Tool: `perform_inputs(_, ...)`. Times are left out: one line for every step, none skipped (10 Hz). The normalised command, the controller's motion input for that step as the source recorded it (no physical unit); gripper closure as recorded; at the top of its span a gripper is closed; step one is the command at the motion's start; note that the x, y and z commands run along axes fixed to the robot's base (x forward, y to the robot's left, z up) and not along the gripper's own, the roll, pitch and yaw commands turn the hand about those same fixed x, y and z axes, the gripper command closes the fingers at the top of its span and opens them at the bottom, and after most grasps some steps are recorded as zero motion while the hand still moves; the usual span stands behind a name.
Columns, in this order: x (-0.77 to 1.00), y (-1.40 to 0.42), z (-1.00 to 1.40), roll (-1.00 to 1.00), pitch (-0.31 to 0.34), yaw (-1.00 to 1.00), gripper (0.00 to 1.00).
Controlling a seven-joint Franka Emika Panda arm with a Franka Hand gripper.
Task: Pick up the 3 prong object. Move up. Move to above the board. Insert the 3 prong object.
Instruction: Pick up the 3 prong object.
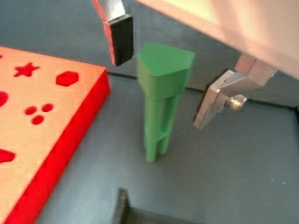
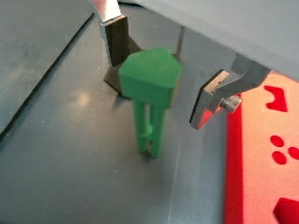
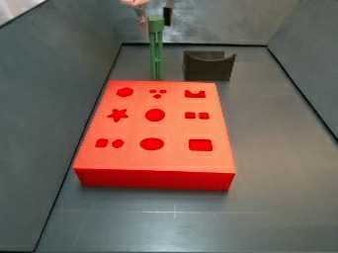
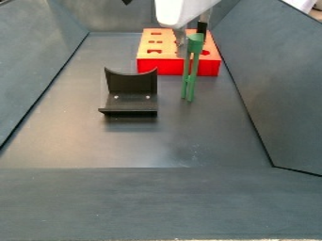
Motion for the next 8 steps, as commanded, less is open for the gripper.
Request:
perform_inputs(-0.23, 0.31, 0.0, -0.13, 0.0, 0.85, 0.0)
perform_inputs(-0.23, 0.23, -0.09, -0.19, -0.011, 0.83, 0.0)
perform_inputs(0.01, -0.08, -0.16, -0.18, 0.0, 0.89, 0.0)
perform_inputs(0.0, -0.07, -0.14, -0.16, 0.0, 0.93, 0.0)
perform_inputs(0.0, -0.07, -0.12, -0.13, -0.01, 0.95, 0.0)
perform_inputs(0.0, -0.05, -0.11, -0.11, -0.021, 0.99, 0.0)
perform_inputs(0.0, -0.04, -0.11, -0.1, -0.021, 1.0, 0.0)
perform_inputs(0.0, -0.04, -0.1, -0.1, -0.024, 1.0, 0.0)
